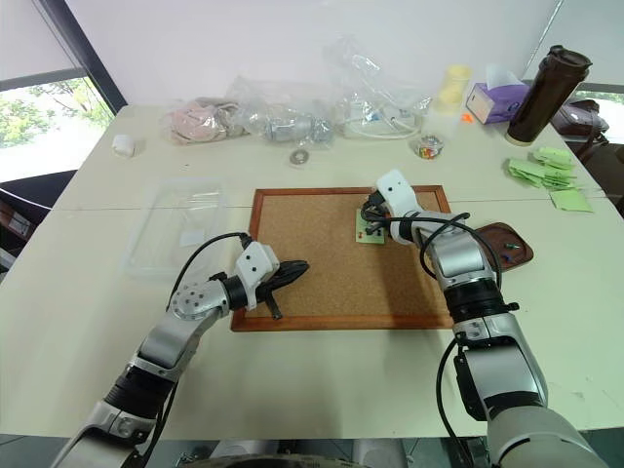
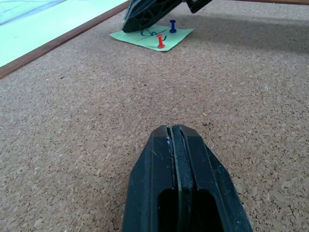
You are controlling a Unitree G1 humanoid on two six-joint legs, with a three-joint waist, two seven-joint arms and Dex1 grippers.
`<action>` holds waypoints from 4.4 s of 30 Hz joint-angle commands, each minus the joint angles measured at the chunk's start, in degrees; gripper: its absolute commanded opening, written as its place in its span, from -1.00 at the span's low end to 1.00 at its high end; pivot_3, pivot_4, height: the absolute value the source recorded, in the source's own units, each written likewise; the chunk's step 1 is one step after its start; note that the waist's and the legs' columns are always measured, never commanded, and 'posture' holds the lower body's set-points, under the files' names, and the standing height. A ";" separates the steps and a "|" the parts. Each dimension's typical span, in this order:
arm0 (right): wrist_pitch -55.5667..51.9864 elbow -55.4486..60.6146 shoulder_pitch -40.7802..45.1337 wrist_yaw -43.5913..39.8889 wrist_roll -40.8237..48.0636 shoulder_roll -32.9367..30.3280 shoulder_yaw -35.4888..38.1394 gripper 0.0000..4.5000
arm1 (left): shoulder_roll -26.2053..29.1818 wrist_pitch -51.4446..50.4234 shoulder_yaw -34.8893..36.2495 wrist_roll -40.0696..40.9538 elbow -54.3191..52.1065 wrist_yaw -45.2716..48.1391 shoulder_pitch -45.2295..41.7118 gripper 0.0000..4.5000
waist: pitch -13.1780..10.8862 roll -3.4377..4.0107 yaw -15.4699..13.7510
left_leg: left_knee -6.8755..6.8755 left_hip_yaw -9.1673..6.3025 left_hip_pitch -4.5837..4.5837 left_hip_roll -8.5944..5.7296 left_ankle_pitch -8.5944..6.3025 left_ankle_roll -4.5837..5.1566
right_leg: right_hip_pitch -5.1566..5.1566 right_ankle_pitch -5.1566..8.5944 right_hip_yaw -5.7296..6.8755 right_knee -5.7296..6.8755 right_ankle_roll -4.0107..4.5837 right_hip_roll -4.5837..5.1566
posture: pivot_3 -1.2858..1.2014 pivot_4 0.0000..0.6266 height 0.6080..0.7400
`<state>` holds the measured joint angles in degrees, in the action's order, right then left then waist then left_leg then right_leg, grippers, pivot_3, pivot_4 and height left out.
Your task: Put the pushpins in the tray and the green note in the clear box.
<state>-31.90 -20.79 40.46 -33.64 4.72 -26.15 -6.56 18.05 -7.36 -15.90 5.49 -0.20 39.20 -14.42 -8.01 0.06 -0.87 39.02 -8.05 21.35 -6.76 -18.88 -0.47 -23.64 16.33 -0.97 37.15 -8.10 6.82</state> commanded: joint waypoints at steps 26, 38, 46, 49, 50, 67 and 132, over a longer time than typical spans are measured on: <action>-27.87 36.06 -16.73 5.73 11.64 -13.21 33.59 -0.99 | -1.36 -2.17 -1.87 -1.14 2.59 0.21 1.21 -1.00 | 0.00 0.17 -1.40 | -0.02 -0.10 0.04 -0.06 -0.02 0.04 | 0.06 0.00 -0.07 -0.12 0.00 0.06 | 0.03 -0.52 0.86; -18.24 28.20 -29.08 6.94 11.83 -13.71 39.24 -0.99 | -2.71 -1.41 -2.59 -1.49 4.02 1.26 0.95 -1.00 | 0.32 0.78 -1.39 | -0.02 0.12 -0.12 -0.10 -0.05 0.09 | 0.18 0.01 -0.20 -0.14 -0.01 0.06 | 0.03 -0.52 0.86; -11.36 16.96 -26.24 6.68 11.32 -13.73 35.36 -0.99 | -2.83 -1.44 -2.31 -1.92 3.69 1.22 1.05 -1.00 | 0.34 0.81 -1.45 | -0.02 0.09 -0.13 -0.11 -0.05 0.09 | 0.20 0.01 -0.18 -0.16 -0.01 0.06 | 0.03 -0.52 0.86; -9.20 13.16 -24.90 5.97 11.14 -14.35 33.67 -0.99 | -2.90 -1.58 -2.11 -2.03 3.51 0.94 1.18 -1.00 | 0.34 0.82 -1.42 | -0.02 0.09 -0.13 -0.11 -0.04 0.09 | 0.20 0.01 -0.18 -0.16 -0.01 0.06 | 0.03 -0.52 0.86; -8.59 11.89 -24.23 5.79 11.12 -14.41 33.15 -0.99 | -2.88 -1.66 -2.06 -2.03 3.41 0.91 1.25 -1.00 | 0.35 0.82 -1.40 | -0.02 0.09 -0.13 -0.10 -0.04 0.09 | 0.21 0.01 -0.17 -0.17 -0.01 0.06 | 0.03 -0.52 0.86; -8.50 13.75 -21.09 5.01 14.15 -16.27 32.40 0.98 | -2.52 -2.05 -1.66 -2.31 2.56 -0.06 1.82 -1.00 | 0.37 0.86 -1.33 | -0.05 0.07 -0.09 -0.09 -0.05 0.09 | 0.16 0.01 -0.18 -0.19 -0.01 0.05 | 0.03 -0.52 0.86; -6.11 23.14 -14.39 -0.93 11.85 -8.56 8.64 -0.97 | -2.08 -1.89 -0.99 -2.59 2.26 -1.59 2.34 -1.00 | 0.32 0.77 -1.32 | -0.04 0.02 -0.03 -0.09 -0.05 0.09 | 0.08 0.01 -0.13 -0.20 -0.01 0.04 | 0.03 -0.52 0.86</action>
<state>-38.18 -1.98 25.20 -35.04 15.94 -33.57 -1.30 15.47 -7.91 -15.96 3.89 -0.13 37.51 -13.77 -7.69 0.83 -2.20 38.97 -8.04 21.32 -6.85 -18.93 -0.38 -23.56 16.34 -1.09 36.95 -8.11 6.86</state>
